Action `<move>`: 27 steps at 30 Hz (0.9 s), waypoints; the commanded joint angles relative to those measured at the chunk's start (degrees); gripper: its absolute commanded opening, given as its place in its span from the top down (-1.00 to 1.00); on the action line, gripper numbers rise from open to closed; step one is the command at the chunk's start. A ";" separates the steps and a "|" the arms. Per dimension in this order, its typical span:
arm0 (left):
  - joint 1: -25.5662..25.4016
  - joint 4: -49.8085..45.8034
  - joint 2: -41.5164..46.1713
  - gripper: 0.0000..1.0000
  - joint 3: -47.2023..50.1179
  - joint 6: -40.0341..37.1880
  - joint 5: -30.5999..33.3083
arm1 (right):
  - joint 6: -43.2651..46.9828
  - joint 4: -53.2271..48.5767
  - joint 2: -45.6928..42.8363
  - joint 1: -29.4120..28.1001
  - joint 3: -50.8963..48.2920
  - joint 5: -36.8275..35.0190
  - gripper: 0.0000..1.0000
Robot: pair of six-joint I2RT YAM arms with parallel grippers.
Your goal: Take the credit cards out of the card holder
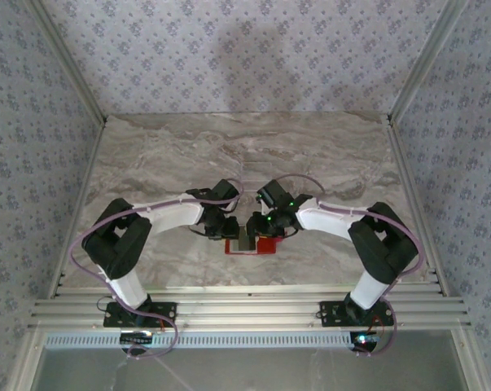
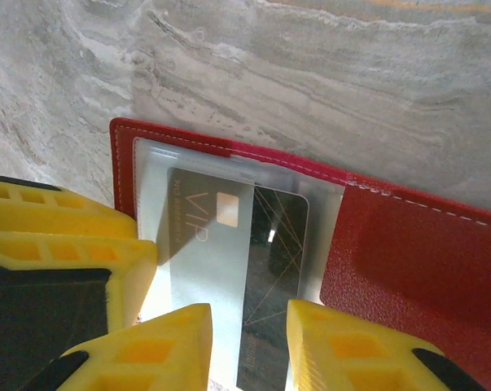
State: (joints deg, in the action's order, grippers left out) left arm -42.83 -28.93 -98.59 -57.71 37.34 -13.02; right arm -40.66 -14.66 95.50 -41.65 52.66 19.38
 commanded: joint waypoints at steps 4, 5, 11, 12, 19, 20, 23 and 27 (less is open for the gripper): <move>-0.45 -2.98 -2.13 0.54 0.92 -1.00 2.25 | -1.15 4.05 2.12 1.12 -2.67 2.77 0.41; -0.44 -3.02 -2.14 0.55 1.02 -0.99 2.22 | -1.26 4.34 2.05 1.15 -2.97 2.77 0.41; -0.42 -3.15 -2.41 0.56 0.79 -1.08 2.17 | -1.97 7.11 2.12 1.57 -4.64 4.21 0.42; -0.44 -3.15 -2.50 0.56 0.77 -1.16 2.09 | -2.28 8.24 2.23 1.74 -5.12 4.96 0.42; -0.68 -3.24 -2.84 0.57 0.58 -1.23 1.85 | -5.07 16.07 2.09 2.90 -8.40 9.40 0.48; -0.79 -3.20 -2.93 0.57 0.65 -1.25 1.92 | -5.25 16.88 2.15 3.08 -8.68 9.96 0.48; -0.77 -3.08 -3.10 0.57 0.83 -1.15 1.95 | -5.83 18.39 2.42 3.33 -9.12 11.13 0.48; -0.79 -2.89 -3.10 0.58 0.94 -1.05 1.88 | -6.77 20.60 2.85 3.42 -10.03 12.17 0.51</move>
State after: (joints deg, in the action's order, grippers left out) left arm -42.87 -29.02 -98.74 -57.89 36.95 -12.99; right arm -45.93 2.90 97.25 -38.13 43.46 28.99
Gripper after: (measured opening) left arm 0.213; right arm 0.248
